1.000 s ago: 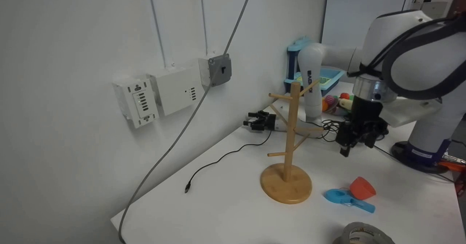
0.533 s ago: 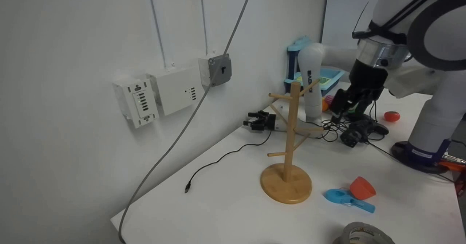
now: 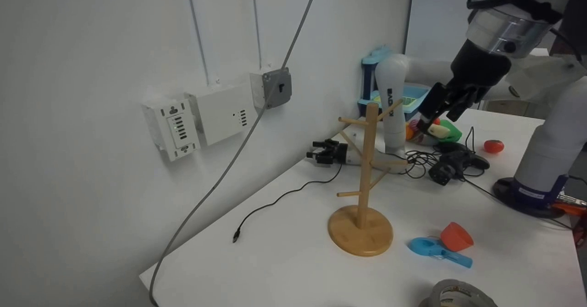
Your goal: Remove the blue and orange objects from the hanger
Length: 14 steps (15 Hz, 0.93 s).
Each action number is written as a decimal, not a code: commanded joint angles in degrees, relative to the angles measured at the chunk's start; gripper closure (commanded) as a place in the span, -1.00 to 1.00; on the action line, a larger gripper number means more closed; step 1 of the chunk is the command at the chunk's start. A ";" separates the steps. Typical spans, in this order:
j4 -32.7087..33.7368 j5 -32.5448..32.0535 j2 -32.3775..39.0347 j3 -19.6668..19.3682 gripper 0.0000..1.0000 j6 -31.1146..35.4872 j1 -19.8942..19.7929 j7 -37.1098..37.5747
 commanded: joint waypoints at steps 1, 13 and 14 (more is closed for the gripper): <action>-4.99 -0.45 -5.46 1.60 -1.00 2.55 0.04 1.93; -5.21 0.95 -5.73 3.71 -1.00 1.59 -0.58 0.16; -5.22 0.95 -5.73 3.71 -1.00 1.60 -0.58 0.16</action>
